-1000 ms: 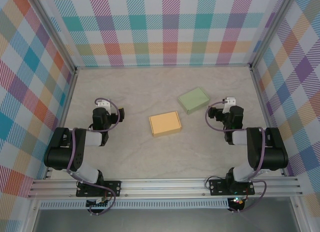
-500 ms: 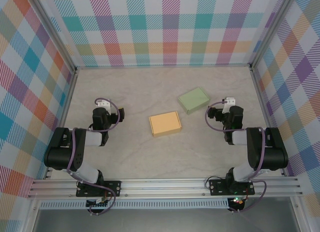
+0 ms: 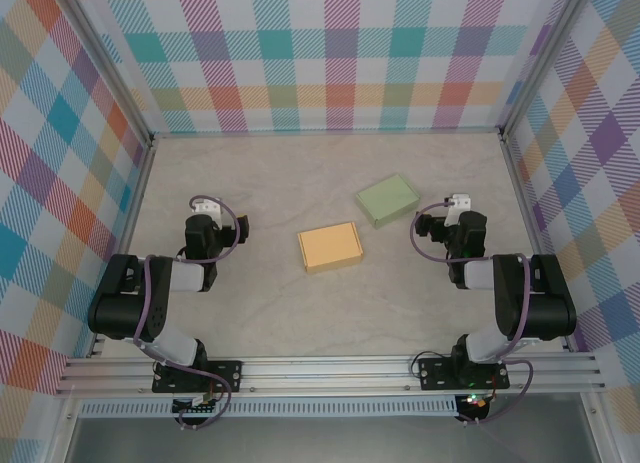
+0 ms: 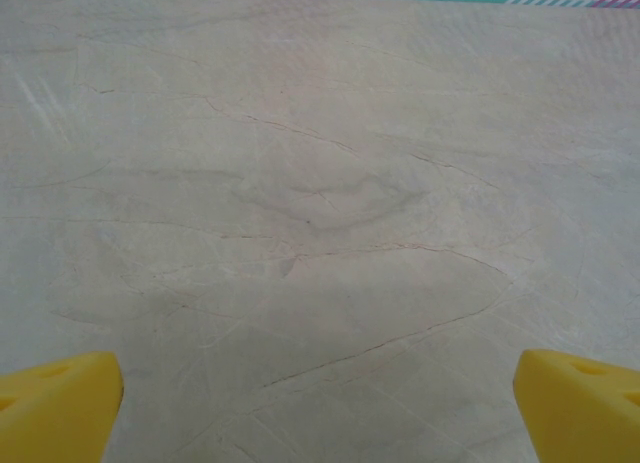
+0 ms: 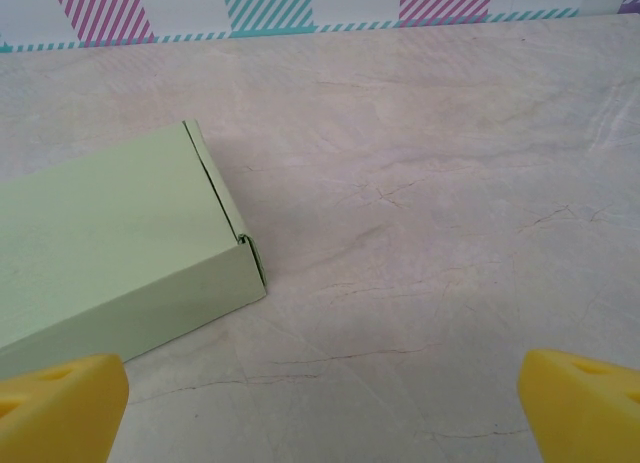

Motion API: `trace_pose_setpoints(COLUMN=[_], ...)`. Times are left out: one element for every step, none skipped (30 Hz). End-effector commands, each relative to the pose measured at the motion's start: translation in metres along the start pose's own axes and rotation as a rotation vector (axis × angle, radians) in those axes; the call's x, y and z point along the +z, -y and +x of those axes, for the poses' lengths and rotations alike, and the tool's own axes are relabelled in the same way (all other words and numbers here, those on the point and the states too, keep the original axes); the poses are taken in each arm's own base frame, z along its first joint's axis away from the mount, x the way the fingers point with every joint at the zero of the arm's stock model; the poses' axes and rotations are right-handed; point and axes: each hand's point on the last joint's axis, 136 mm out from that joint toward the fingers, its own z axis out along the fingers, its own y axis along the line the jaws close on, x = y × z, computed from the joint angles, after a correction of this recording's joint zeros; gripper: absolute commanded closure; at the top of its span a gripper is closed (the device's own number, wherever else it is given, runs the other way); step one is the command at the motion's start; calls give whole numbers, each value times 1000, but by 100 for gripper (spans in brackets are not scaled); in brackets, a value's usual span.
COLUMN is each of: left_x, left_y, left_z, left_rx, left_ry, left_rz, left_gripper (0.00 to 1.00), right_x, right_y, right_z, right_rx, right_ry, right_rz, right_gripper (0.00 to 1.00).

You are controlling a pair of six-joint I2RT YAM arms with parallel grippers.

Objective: Fold the paper box

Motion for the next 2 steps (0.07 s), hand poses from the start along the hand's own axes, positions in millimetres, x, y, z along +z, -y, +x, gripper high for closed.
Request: trace_pose_setpoints(left_x=[1, 1], left_y=[-1, -1], left_z=[-1, -1], left_rx=[-14, -13], left_ry=[-2, -1], left_rz=[1, 1], left_gripper=[0, 0], right_x=[1, 1], right_y=[-3, -3], right_z=[-6, -6], right_rx=[13, 14], right_ry=[10, 11], right_rz=[-18, -19], right_gripper=[0, 0])
